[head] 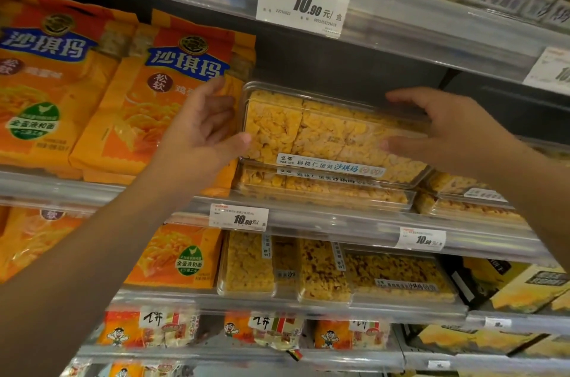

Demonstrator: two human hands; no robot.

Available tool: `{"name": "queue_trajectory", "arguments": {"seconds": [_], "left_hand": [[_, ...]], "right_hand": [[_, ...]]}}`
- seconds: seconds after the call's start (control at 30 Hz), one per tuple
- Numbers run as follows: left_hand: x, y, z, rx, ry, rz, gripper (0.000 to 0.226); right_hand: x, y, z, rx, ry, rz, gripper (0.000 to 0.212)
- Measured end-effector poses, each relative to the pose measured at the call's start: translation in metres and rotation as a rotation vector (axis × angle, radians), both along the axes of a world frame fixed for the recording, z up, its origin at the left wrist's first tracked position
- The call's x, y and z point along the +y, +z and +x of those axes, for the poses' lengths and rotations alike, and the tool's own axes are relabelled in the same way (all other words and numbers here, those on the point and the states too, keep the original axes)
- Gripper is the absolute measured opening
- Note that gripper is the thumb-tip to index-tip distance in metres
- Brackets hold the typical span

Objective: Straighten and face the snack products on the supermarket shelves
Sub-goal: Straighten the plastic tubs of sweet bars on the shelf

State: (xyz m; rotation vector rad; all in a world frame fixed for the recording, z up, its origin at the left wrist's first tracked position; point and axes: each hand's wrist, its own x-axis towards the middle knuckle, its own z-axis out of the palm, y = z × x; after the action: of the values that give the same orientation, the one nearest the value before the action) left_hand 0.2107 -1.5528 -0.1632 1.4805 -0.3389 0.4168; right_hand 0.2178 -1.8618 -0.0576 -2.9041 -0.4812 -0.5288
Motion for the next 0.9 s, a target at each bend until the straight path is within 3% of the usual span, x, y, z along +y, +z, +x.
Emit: {"name": "queue_trajectory", "arguments": {"seconds": [0.13, 0.2, 0.3, 0.37, 0.47, 0.53, 0.57, 0.63, 0.7, 0.9], "left_hand": [[-0.009, -0.042, -0.044, -0.25, 0.239, -0.049, 0.046], [-0.022, -0.073, -0.067, -0.254, 0.26, -0.014, 0.032], [-0.045, -0.114, -0.086, 0.032, 0.137, 0.058, 0.023], [-0.063, -0.137, -0.089, 0.305, 0.002, 0.096, 0.028], [-0.09, -0.164, -0.087, 0.599, -0.121, 0.146, 0.021], [-0.106, -0.177, -0.083, 0.789, -0.178, 0.15, 0.017], [-0.113, -0.183, -0.082, 0.886, -0.209, 0.138, 0.017], [-0.126, -0.193, -0.079, 1.043, -0.253, 0.073, 0.021], [-0.137, -0.2, -0.075, 1.156, -0.249, -0.005, 0.028], [-0.163, -0.208, -0.066, 1.229, -0.229, -0.324, 0.036]], "right_hand": [[-0.006, -0.049, -0.036, -0.491, 0.254, 0.007, 0.031], [-0.01, -0.093, -0.057, -0.553, 0.418, 0.077, 0.017], [-0.01, -0.165, -0.079, -0.327, 0.484, 0.226, 0.013], [-0.012, -0.207, -0.087, -0.151, 0.388, 0.308, 0.013], [-0.014, -0.253, -0.086, 0.151, 0.059, 0.515, 0.029], [-0.013, -0.275, -0.075, 0.282, -0.195, 0.666, 0.022], [-0.012, -0.283, -0.068, 0.338, -0.322, 0.793, 0.016], [-0.01, -0.293, -0.055, 0.471, -0.491, 1.073, 0.025], [-0.011, -0.301, -0.044, 0.585, -0.519, 1.227, 0.031], [-0.019, -0.318, -0.027, 0.783, -0.473, 1.279, 0.024]]}}
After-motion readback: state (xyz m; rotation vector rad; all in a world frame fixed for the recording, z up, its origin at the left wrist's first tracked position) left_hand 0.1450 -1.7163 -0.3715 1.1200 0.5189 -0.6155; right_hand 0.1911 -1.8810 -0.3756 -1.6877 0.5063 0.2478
